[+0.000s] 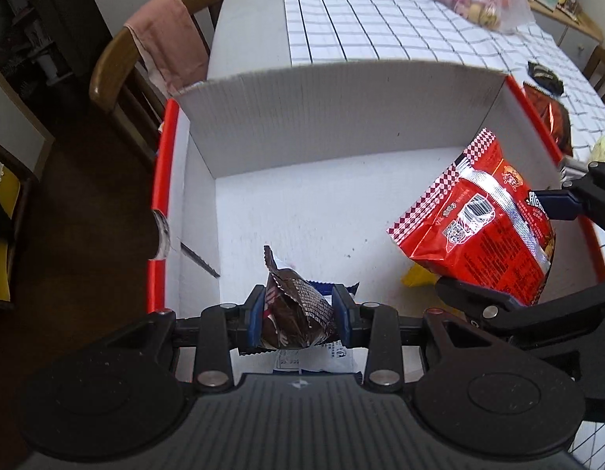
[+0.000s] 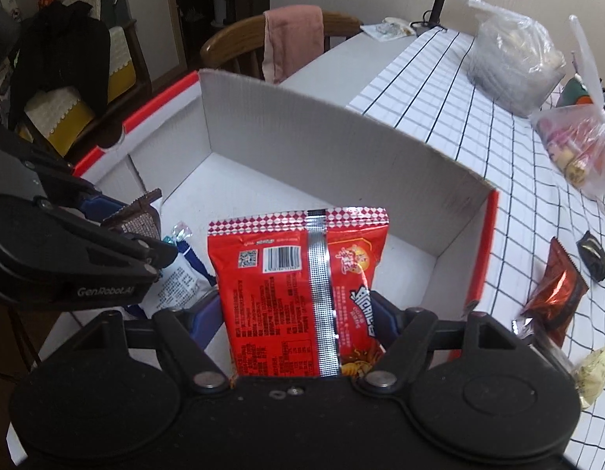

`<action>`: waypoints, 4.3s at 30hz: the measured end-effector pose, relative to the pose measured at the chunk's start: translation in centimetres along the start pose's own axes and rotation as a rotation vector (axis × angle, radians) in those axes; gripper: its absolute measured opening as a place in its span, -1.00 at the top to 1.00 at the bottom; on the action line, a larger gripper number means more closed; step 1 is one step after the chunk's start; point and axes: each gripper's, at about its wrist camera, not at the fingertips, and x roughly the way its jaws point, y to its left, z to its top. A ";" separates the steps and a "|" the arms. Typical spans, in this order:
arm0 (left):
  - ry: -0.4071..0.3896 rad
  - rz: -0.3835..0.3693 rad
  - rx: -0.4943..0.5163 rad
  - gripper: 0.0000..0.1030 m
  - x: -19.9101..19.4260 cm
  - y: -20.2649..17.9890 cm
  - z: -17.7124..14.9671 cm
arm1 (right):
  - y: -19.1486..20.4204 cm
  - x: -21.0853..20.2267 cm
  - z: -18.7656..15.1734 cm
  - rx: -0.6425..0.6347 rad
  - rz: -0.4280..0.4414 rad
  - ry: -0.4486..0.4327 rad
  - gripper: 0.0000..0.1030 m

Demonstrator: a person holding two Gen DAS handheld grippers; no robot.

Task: Organize snacks
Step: 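Carry the chocolate candy and red chip bag into the box and open both grippers, then withdraw both grippers from the box back toward the snacks, then grasp the round dark chocolate with the left gripper while the right grasps the pale yellow bag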

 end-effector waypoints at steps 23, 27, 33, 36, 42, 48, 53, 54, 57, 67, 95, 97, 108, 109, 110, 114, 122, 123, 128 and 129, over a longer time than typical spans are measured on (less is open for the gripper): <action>0.021 -0.015 -0.026 0.23 0.8 0.3 -0.1 | -0.5 -0.8 -0.3 0.039 0.020 -0.010 -0.57; -0.012 -0.036 -0.032 0.07 -0.3 0.5 -0.2 | -0.9 -2.2 -0.6 0.057 0.035 -0.038 -0.61; -0.067 -0.052 -0.039 -0.07 -2.5 0.6 -0.6 | -1.6 -4.7 -0.9 0.101 0.048 -0.089 -0.67; -0.093 -0.063 -0.047 -0.10 -3.5 0.7 -0.8 | -2.0 -6.1 -1.1 0.121 0.061 -0.117 -0.73; -0.152 -0.081 -0.046 -0.17 -5.6 0.3 -1.4 | -2.8 -8.7 -2.0 0.145 0.089 -0.169 -0.77; -0.223 -0.095 -0.053 -0.25 -7.9 -0.8 -1.8 | -4.1 -11.3 -3.3 0.179 0.104 -0.229 -0.89; -0.278 -0.114 -0.059 -0.37 -9.8 -2.1 -2.0 | -5.6 -13.2 -4.5 0.210 0.110 -0.271 -0.96; -0.287 -0.119 -0.054 -0.38 -10.1 -2.5 -2.0 | -5.9 -13.5 -4.8 0.215 0.112 -0.278 -0.97; -0.310 -0.127 -0.044 -0.43 -10.8 -3.8 -2.1 | -6.8 -14.4 -5.6 0.229 0.117 -0.294 -0.99; -0.370 -0.172 -0.034 -0.52 -12.4 -9.4 -2.1 | -11.1 -17.4 -8.9 0.242 0.129 -0.341 -0.99; -0.349 -0.204 -0.042 -0.57 -7.1 -24.6 1.9 | -28.6 -15.1 -16.0 0.220 -0.033 -0.210 -0.94; -0.333 -0.196 -0.042 -0.57 -6.1 -25.4 2.3 | -29.4 -14.0 -16.0 0.217 -0.037 -0.192 -0.91; -0.235 -0.139 0.009 -0.57 -0.2 -29.0 4.7 | -32.9 -8.2 -15.2 0.181 -0.018 -0.094 -0.79; -0.219 -0.141 0.019 -0.56 0.4 -29.1 4.9 | -33.0 -7.7 -15.2 0.175 -0.011 -0.085 -0.78; -0.202 -0.140 0.026 -0.56 1.0 -29.2 5.2 | -33.2 -7.2 -15.0 0.170 -0.004 -0.076 -0.75; -0.163 -0.123 0.046 -0.56 2.8 -29.7 5.8 | -33.5 -5.4 -14.7 0.153 0.014 -0.052 -0.61; -0.093 -0.129 0.087 -0.55 5.4 -30.7 6.5 | -33.8 -2.9 -13.9 0.112 0.026 -0.028 -0.47; -0.088 -0.132 0.092 -0.54 5.6 -30.7 6.6 | -33.8 -2.7 -13.8 0.113 0.030 -0.027 -0.46; -0.067 -0.133 0.126 -0.35 6.5 -31.3 7.0 | -33.5 -2.0 -13.6 0.094 0.041 -0.029 -0.43; -0.065 -0.131 0.133 -0.32 6.6 -31.5 7.0 | -33.5 -1.9 -13.5 0.094 0.045 -0.030 -0.43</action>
